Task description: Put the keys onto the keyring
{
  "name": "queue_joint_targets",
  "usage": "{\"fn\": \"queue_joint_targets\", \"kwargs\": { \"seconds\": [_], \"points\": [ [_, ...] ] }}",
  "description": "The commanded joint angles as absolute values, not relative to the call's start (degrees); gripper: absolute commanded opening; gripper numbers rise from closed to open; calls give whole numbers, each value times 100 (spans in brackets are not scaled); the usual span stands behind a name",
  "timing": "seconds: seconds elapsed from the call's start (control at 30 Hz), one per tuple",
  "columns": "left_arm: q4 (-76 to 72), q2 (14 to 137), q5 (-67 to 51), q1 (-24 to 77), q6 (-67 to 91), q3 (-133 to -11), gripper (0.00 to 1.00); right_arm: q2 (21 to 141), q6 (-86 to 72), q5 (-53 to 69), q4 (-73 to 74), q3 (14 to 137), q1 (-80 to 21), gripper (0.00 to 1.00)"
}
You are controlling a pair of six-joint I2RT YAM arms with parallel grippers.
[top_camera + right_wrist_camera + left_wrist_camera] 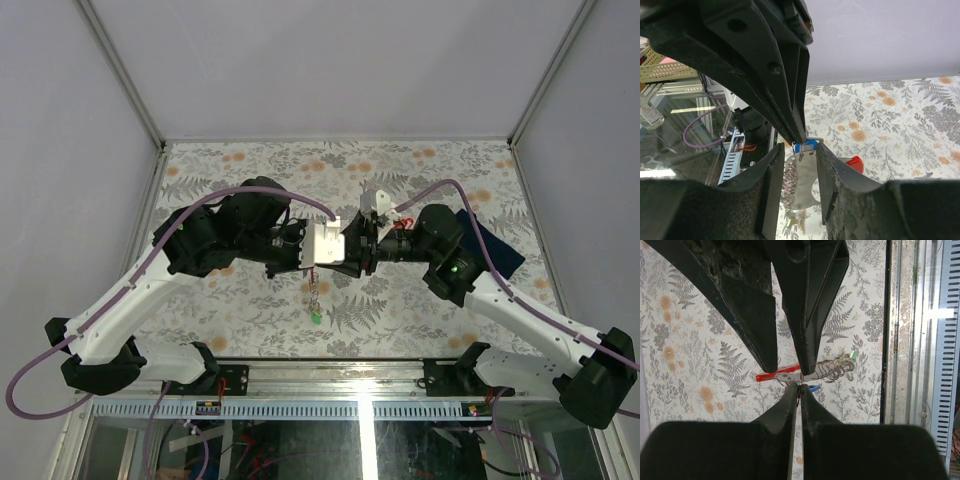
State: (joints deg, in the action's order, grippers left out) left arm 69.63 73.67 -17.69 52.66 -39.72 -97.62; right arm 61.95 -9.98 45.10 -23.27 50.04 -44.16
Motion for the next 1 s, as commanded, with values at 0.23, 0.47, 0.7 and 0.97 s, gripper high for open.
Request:
{"fn": "queue_joint_targets", "kwargs": {
  "seconds": [0.23,0.47,0.7,0.97],
  "points": [
    [6908,7352,-1697,5326,-3979,-10018,0,6442,-902,4579,-2615,5044,-4545,34],
    [6886,7356,-1668,5341,-3952,-10020,0,6572,-819,4597,-2558,5133,-4683,30],
    [6882,7351,-1661,5344,-3930,-9996,0,6517,-737,4554,-2515,5169,-4730,1],
    [6171,6831,-1716,5351,-3689,-9512,28,5905,-25,4218,-1867,5162,-4728,0]
  ]
}}
